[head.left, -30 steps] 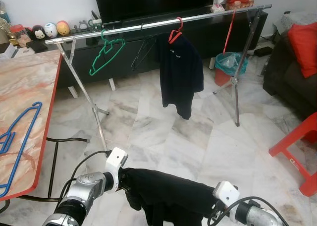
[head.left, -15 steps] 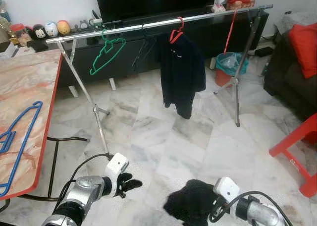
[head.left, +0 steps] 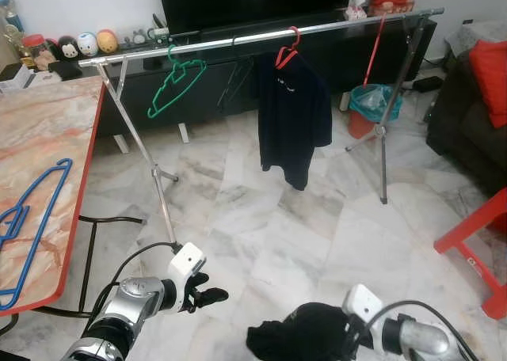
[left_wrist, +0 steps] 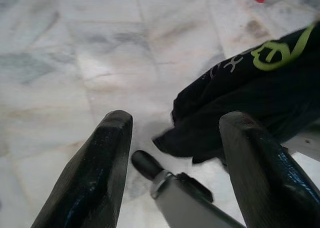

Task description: Hang hanger

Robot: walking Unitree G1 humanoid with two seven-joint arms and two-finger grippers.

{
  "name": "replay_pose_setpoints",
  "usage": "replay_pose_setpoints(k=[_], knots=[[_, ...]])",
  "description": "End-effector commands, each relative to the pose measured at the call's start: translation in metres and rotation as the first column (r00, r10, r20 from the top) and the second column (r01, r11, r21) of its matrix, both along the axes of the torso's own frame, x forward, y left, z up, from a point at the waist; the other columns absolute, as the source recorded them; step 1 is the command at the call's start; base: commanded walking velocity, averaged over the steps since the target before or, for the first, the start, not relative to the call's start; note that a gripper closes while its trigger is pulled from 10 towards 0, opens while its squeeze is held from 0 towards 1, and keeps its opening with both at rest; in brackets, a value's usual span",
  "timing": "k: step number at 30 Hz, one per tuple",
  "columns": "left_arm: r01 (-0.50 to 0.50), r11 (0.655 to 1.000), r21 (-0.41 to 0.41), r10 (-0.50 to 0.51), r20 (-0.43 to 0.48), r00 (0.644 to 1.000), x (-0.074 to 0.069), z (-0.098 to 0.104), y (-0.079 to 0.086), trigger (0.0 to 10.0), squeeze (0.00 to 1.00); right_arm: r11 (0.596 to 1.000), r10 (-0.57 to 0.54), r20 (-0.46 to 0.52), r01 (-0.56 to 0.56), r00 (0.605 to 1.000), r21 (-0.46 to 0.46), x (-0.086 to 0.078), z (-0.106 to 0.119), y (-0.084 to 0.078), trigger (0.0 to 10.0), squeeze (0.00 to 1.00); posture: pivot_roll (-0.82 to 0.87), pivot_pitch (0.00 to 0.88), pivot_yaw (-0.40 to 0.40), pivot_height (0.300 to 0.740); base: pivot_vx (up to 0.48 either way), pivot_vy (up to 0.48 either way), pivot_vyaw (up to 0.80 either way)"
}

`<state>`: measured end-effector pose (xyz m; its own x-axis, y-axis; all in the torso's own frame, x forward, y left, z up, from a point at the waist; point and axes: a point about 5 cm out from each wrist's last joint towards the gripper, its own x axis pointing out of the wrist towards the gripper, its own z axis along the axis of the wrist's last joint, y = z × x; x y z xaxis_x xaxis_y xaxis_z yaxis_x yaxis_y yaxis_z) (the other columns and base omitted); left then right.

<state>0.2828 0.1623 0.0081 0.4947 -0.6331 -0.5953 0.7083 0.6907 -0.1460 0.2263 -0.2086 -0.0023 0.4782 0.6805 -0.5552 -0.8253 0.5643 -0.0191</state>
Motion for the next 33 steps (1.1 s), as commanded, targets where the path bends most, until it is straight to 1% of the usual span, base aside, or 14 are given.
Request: replay_pose_setpoints(k=[1,5,6,8,12,16,17,21,23,24,25,26,30,33], knots=[[-0.027,0.999,0.037,0.025,0.047,0.999,0.006,0.004,0.004,10.0,0.00,0.999,-0.046,0.030,0.047,0.998,-0.015,0.010,0.003,0.001,0.0,0.00,0.02,0.000,0.073,0.740,0.000,0.000,0.00],[-0.145,0.988,0.053,0.138,0.128,0.982,0.019,0.011,0.005,10.0,0.00,0.980,-0.195,0.068,0.193,0.978,0.042,0.027,0.011,0.002,0.0,0.00,0.03,0.000,0.070,0.740,0.000,0.000,0.00],[-0.145,0.988,0.053,0.138,0.128,0.982,0.019,0.011,0.005,10.0,0.00,0.980,-0.195,0.068,0.193,0.978,0.042,0.027,0.011,0.002,0.0,0.00,0.03,0.000,0.070,0.740,0.000,0.000,0.00],[-0.205,0.979,0.021,0.198,0.175,0.964,0.027,0.019,0.002,10.0,0.00,0.955,-0.291,0.091,0.283,0.952,0.094,0.038,0.017,0.005,0.0,0.00,0.02,0.000,0.069,0.740,0.000,0.000,0.00],[-0.221,0.975,-0.032,0.222,0.212,0.952,0.034,0.028,-0.006,10.0,0.00,0.945,-0.323,0.128,0.313,0.938,0.096,0.043,0.020,0.010,0.0,0.00,0.02,0.000,0.068,0.740,0.000,0.000,0.00],[-0.226,0.968,-0.109,0.247,0.266,0.932,0.044,0.042,-0.017,10.0,0.00,0.892,-0.450,0.176,0.430,0.876,0.141,0.053,0.028,0.011,0.0,0.00,0.02,0.000,0.067,0.740,0.000,0.000,0.00],[-0.229,0.963,-0.143,0.263,0.302,0.916,0.048,0.049,-0.022,10.0,0.00,0.823,-0.565,0.191,0.533,0.802,0.196,0.062,0.035,0.007,0.0,0.00,0.02,0.000,0.069,0.740,0.000,0.000,0.00],[-0.224,0.964,-0.145,0.262,0.355,0.897,0.051,0.054,-0.029,10.0,0.00,0.755,-0.653,0.214,0.599,0.727,0.267,0.069,0.044,0.006,0.0,0.00,0.01,0.000,0.071,0.740,0.000,0.000,0.00],[-0.237,0.960,-0.152,0.278,0.383,0.881,0.052,0.056,-0.031,10.0,0.00,0.736,-0.674,0.235,0.610,0.701,0.294,0.072,0.049,0.006,0.0,0.00,0.01,0.000,0.071,0.740,0.000,0.000,0.00],[-0.270,0.945,-0.183,0.322,0.393,0.861,0.053,0.059,-0.033,10.0,0.00,0.726,-0.685,0.249,0.610,0.685,0.317,0.074,0.053,0.008,8.0,0.00,0.01,0.000,0.068,0.740,0.000,0.000,0.00],[-0.270,0.945,-0.183,0.322,0.393,0.861,0.053,0.059,-0.033,10.0,0.00,0.726,-0.685,0.249,0.610,0.685,0.317,0.074,0.053,0.008,8.0,0.00,0.01,0.000,0.068,0.740,0.000,0.000,0.00],[-0.281,0.940,-0.194,0.337,0.400,0.852,0.054,0.061,-0.033,10.0,0.00,0.723,-0.686,0.251,0.603,0.683,0.336,0.074,0.055,0.009,10.0,0.00,0.01,0.000,0.066,0.740,0.000,0.000,0.00],[-0.282,0.932,-0.226,0.354,0.412,0.840,0.052,0.062,-0.037,10.0,0.00,0.708,-0.697,0.267,0.582,0.665,0.399,0.074,0.064,0.011,10.0,0.00,0.01,0.000,0.062,0.740,0.000,0.000,0.00],[-0.303,0.928,-0.217,0.367,0.401,0.839,0.051,0.057,-0.036,10.0,0.00,0.703,-0.703,0.286,0.576,0.651,0.418,0.075,0.068,0.010,10.0,0.00,0.00,0.000,0.063,0.740,0.000,0.000,0.00]])
